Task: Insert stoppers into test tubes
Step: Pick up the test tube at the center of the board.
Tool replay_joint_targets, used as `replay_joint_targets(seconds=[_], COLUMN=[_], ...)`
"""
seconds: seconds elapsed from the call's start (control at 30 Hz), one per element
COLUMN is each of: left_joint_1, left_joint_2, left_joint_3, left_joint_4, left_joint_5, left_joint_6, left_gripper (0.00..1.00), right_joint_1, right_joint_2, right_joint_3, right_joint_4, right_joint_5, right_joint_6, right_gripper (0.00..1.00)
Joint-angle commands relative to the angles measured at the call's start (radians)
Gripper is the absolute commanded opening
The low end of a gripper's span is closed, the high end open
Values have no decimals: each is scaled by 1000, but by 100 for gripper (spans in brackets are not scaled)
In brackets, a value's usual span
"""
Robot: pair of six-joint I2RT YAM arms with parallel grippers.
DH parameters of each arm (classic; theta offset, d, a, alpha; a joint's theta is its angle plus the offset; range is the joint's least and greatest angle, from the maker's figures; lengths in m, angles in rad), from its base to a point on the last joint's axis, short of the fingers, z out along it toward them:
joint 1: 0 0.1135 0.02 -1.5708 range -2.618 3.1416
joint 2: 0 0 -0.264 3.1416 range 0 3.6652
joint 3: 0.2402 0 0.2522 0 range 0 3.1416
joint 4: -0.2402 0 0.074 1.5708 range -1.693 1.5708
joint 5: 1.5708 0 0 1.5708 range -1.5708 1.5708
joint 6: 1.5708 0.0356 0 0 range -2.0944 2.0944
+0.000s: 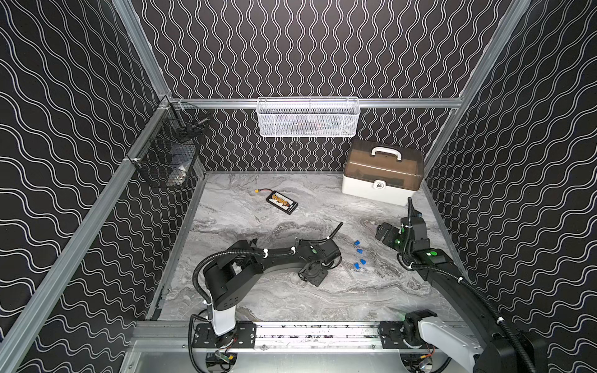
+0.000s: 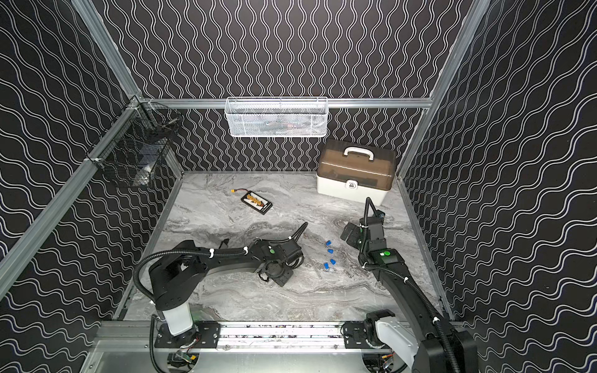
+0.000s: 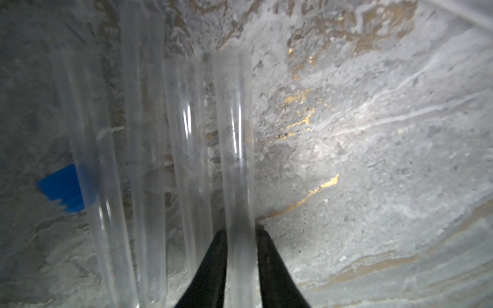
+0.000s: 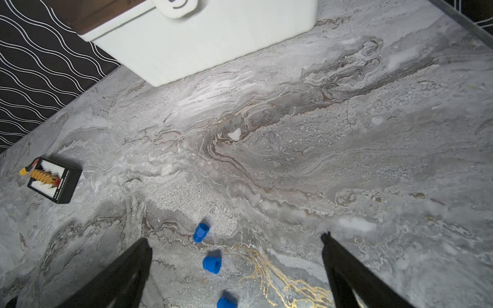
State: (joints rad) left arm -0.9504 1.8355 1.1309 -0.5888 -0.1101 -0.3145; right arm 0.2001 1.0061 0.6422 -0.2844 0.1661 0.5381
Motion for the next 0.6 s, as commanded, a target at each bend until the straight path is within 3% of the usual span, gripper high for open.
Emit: replay_joint_targets(seconds=[0.0, 0.57], left_joint_1=[-1, 0], left_joint_2=[16, -3], left_joint_3=[-6, -25], left_joint_4=[0, 11], left_joint_5=[-13, -6], left_joint_6=[-8, 20], left_gripper=[24, 19], right_joint_1=[0, 0], right_joint_2=[-4, -20], right_joint_3=[-4, 0], right_joint_4=[2, -23], right_joint_5=[-7, 2], right_joint_6=[12, 5], right_gripper=[99, 99])
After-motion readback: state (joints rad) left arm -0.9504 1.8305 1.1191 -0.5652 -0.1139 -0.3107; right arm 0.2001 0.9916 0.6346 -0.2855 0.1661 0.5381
